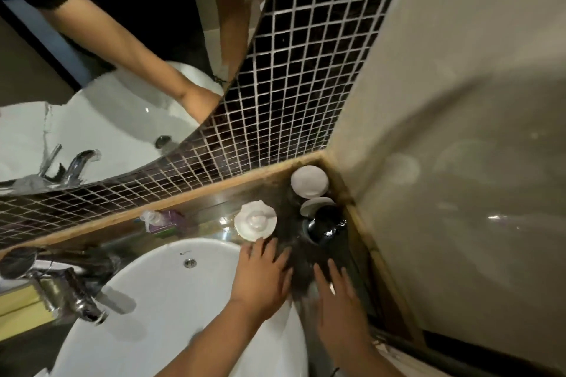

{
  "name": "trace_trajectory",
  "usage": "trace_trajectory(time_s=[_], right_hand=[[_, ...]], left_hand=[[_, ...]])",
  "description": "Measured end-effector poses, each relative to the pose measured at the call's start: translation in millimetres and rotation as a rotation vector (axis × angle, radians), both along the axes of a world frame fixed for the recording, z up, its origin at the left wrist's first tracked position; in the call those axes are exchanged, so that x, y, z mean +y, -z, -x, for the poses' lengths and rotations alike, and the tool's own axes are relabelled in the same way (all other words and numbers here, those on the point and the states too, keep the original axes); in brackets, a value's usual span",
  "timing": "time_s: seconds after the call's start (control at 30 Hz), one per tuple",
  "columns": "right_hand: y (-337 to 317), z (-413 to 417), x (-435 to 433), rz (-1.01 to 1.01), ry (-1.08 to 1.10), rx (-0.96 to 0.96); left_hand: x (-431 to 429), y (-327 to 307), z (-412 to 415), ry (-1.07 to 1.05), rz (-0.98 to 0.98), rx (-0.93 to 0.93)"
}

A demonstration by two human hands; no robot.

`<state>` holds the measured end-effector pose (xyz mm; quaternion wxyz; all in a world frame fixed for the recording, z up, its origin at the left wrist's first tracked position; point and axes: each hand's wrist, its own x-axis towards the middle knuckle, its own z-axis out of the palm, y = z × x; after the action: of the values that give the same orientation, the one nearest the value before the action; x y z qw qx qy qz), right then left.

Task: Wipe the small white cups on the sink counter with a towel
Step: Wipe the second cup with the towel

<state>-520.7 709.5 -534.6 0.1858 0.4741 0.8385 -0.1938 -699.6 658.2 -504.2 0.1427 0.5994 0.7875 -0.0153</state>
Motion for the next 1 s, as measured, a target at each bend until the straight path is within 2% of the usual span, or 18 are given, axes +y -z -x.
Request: trace_trajectory(time_s=[0.1,0.17,0.3,0.4,0.5,0.6,0.67,0.73,0.83,1.0], right_hand=[[4.1,-31.0,-8.0,-0.025,-0.019,-0.151],[8.6,-41.8,-13.6,-0.064,-0.039,-0.176],[14.7,-45.8,-12.2,-0.189,-0.003,-0.009],[18.9,-39.9,-9.5,-0.105,-0.002,0.02],[6.5,-17.8,-5.1,-0.051,0.019,0.0],[-22.0,16.4,8.5,-0.073,0.024,0.101],[-32.7,43.6,17.6,-0.112,-0.051,0.183],[-39.5,72.8,29.5,-0.07,-0.104,0.264],[-40.9,114.9,44.3,-0.095,-0.169,0.345],[-17.0,158.1,54.0,-0.167,-0.239,0.323]], left_hand=[[-7.3,1.8,-10.5,0.019,0.043,0.026],[-10.4,1.3,-15.3,0.024,0.035,0.019],[-14.3,2.9,-19.5,0.015,0.024,0.015],[-23.1,8.0,-23.2,-0.016,0.026,-0.008],[-26.6,5.5,-23.3,-0.058,-0.033,-0.063],[-24.1,-5.0,-7.9,-0.151,-0.065,-0.035],[-22.7,-14.9,9.2,-0.218,-0.03,0.013],[-25.6,-20.6,29.1,-0.289,-0.018,0.035],[-35.3,-17.4,58.7,-0.402,-0.048,0.028],[-50.6,-7.8,86.2,-0.459,0.002,0.062]])
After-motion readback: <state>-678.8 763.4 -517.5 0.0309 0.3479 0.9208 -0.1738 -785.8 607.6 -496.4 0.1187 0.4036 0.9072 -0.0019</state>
